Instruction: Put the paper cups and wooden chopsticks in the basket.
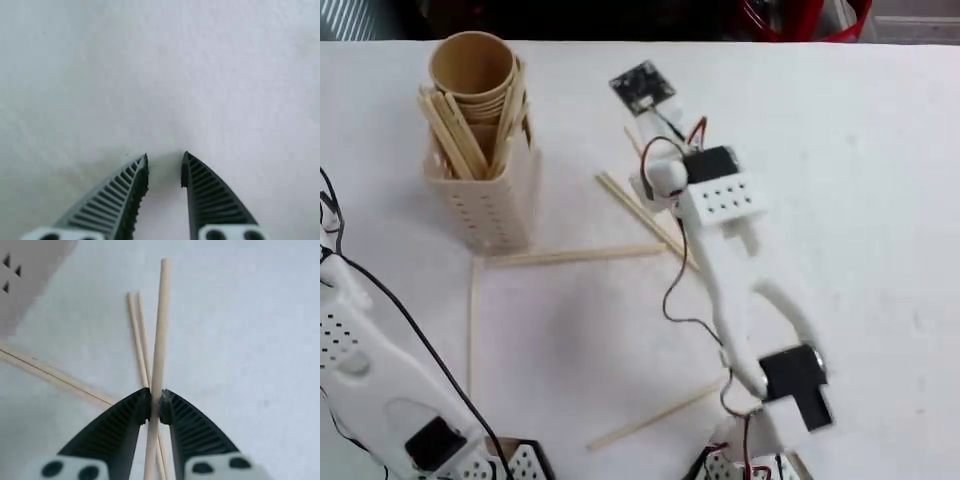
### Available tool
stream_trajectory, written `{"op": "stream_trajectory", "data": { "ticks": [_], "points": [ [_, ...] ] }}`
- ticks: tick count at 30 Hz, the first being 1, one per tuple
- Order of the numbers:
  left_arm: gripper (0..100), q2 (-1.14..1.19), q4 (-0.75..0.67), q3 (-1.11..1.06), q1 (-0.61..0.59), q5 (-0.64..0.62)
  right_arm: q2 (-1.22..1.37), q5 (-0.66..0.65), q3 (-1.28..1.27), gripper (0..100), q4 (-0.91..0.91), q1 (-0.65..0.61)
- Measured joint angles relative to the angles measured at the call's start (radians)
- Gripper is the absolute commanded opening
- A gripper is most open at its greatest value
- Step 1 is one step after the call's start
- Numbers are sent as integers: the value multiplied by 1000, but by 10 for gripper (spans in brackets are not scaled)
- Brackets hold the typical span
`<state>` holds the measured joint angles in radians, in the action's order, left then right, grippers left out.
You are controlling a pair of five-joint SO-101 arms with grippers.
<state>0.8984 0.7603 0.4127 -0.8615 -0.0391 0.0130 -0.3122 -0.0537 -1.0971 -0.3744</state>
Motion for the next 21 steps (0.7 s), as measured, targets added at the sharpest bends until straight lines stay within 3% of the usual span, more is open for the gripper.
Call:
{"op": "stream_trajectory", "data": {
  "ticks": [5, 10, 15, 21],
  "points": [
    [128, 0, 0, 0, 0, 0, -261, 41, 0, 16, 26, -87],
    [128, 0, 0, 0, 0, 0, -456, 120, 15, 16, 250, -229],
    [128, 0, 0, 0, 0, 0, -423, 135, 49, 16, 552, -347],
    [128, 0, 0, 0, 0, 0, -195, 135, 339, 17, 640, -430]
  ]
}}
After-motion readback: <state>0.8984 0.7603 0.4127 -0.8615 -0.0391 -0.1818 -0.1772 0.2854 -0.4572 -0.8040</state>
